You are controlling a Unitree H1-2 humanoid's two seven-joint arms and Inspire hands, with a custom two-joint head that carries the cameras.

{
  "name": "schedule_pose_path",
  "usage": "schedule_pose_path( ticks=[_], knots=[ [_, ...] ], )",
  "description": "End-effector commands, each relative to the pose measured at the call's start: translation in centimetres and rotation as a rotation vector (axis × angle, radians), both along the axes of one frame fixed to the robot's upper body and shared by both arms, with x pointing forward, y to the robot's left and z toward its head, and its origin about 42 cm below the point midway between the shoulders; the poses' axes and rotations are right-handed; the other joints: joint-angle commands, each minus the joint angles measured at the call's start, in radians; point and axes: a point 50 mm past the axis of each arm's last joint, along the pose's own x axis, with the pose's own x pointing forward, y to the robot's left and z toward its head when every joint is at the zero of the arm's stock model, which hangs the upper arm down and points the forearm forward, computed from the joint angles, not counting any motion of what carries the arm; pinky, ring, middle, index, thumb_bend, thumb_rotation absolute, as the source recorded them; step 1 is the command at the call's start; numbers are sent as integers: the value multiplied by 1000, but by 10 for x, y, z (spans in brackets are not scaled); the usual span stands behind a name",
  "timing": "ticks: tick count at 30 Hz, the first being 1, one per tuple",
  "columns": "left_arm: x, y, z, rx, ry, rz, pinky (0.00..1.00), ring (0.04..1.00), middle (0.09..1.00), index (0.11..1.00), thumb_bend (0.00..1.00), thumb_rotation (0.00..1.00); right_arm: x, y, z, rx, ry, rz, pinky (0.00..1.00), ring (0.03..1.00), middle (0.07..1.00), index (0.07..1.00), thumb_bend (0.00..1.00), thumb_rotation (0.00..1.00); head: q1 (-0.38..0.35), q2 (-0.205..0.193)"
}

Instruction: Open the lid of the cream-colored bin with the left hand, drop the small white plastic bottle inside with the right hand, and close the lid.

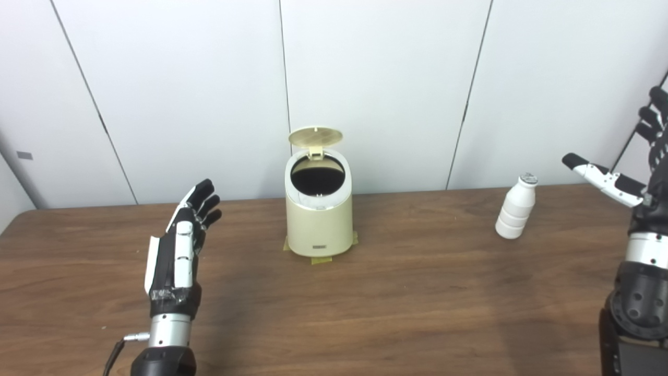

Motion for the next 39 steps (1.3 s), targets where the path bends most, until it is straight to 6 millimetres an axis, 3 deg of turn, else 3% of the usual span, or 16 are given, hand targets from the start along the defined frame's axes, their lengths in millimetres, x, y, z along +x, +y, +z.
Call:
schedule_pose_path(
  ticks=[1, 4, 8, 11, 13, 23, 39],
  knots=[
    [4, -2, 17, 13, -80, -8, 863, 894, 914, 901, 480, 972, 0, 4, 15, -17, -50, -1, 751, 855, 882, 868, 838, 191, 1, 1],
    [4, -2, 17, 20, -83, 1, 857, 888, 907, 894, 485, 957, 1, 7, 10, 11, -25, 26, 723, 830, 877, 877, 821, 194, 0, 3],
    [4, -3, 18, 37, -95, 3, 843, 884, 902, 890, 485, 938, 5, 15, 6, 37, 15, 78, 544, 695, 854, 835, 857, 169, 1, 5],
    [5, -2, 18, 41, -102, 1, 849, 887, 908, 893, 492, 932, 8, 19, 0, 66, 38, 136, 704, 815, 843, 821, 856, 174, 1, 7],
    [4, -2, 19, 41, -105, 2, 850, 885, 908, 893, 495, 928, 9, 21, -6, 76, 63, 141, 739, 838, 838, 819, 863, 191, 0, 7],
    [3, -2, 20, 44, -110, 1, 842, 880, 903, 887, 491, 922, 13, 23, -36, 91, 173, 134, 807, 849, 856, 861, 833, 199, 0, 12],
    [3, 0, 23, 52, -114, 11, 870, 886, 900, 885, 491, 922, 10, 22, -53, 104, 255, 70, 824, 885, 897, 890, 872, 264, -7, 18]
  ],
)
